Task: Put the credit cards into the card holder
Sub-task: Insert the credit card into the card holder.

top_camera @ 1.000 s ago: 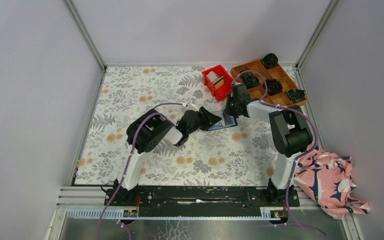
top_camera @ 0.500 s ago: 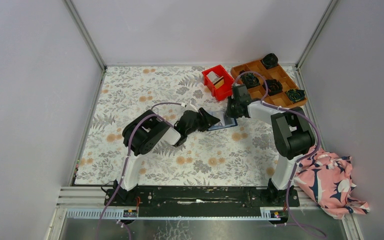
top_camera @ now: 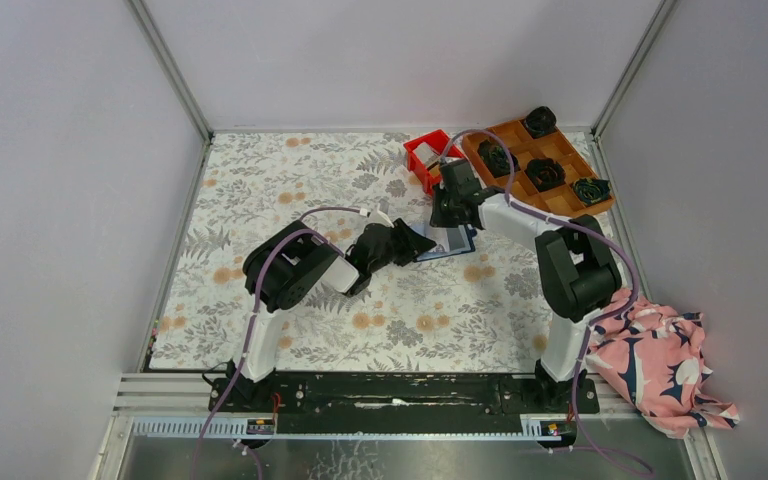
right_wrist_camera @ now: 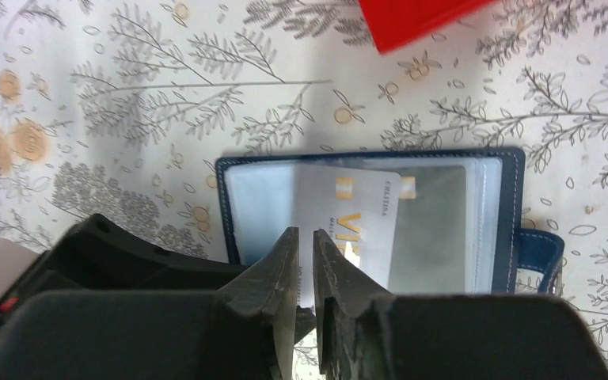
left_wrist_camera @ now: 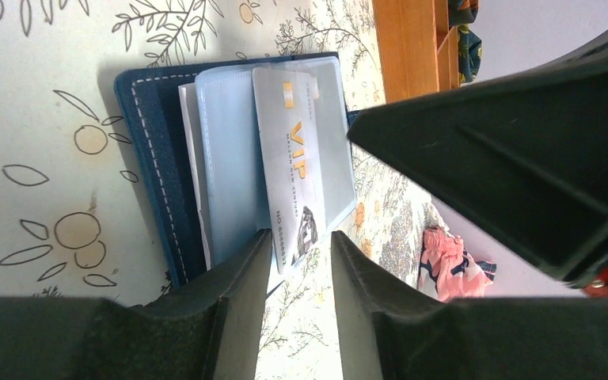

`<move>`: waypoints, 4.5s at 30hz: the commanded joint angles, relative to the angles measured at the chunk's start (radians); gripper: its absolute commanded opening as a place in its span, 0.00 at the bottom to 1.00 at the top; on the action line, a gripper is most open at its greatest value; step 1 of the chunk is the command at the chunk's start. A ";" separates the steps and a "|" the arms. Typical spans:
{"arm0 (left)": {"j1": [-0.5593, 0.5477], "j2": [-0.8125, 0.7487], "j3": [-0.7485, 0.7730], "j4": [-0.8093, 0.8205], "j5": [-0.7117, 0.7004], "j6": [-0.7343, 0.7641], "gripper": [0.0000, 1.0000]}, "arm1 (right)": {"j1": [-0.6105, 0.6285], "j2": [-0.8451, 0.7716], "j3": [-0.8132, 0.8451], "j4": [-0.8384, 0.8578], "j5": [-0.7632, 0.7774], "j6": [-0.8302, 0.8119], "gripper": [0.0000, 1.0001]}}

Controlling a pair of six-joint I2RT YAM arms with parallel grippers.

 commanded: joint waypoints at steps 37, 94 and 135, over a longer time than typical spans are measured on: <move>-0.015 0.054 -0.014 -0.093 0.026 0.037 0.33 | 0.084 0.159 0.159 -0.160 0.108 -0.035 0.19; -0.046 0.030 0.070 -0.320 -0.052 0.051 0.13 | 0.071 -0.033 0.048 -0.122 0.203 -0.078 0.22; -0.066 -0.002 0.191 -0.519 -0.112 0.179 0.09 | -0.154 -0.113 -0.209 -0.069 0.210 -0.036 0.24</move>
